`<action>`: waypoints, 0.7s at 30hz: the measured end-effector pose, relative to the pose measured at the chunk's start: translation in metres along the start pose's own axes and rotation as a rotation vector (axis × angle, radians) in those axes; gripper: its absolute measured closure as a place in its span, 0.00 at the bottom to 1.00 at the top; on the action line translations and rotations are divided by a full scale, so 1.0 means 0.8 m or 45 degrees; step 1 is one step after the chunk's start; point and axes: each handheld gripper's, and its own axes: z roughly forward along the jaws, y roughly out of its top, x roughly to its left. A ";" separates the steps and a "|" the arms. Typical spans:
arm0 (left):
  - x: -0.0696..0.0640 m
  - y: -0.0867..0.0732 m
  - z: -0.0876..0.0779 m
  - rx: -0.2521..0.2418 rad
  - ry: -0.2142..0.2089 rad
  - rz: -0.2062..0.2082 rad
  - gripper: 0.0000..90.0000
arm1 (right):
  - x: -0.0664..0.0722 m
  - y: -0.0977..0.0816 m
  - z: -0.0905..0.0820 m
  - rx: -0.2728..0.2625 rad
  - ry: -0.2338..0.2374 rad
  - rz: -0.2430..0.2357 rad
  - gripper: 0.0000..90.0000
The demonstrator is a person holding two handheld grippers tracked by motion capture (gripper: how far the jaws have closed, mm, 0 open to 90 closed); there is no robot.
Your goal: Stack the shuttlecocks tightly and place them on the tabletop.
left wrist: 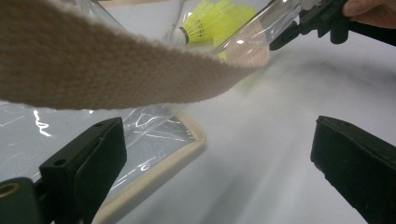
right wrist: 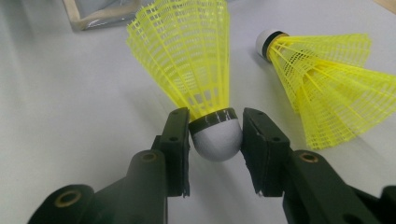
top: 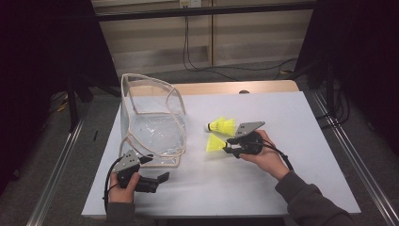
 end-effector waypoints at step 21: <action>-0.001 0.001 0.002 -0.005 0.000 0.000 0.04 | -0.012 -0.051 -0.039 0.016 -0.022 0.037 0.70</action>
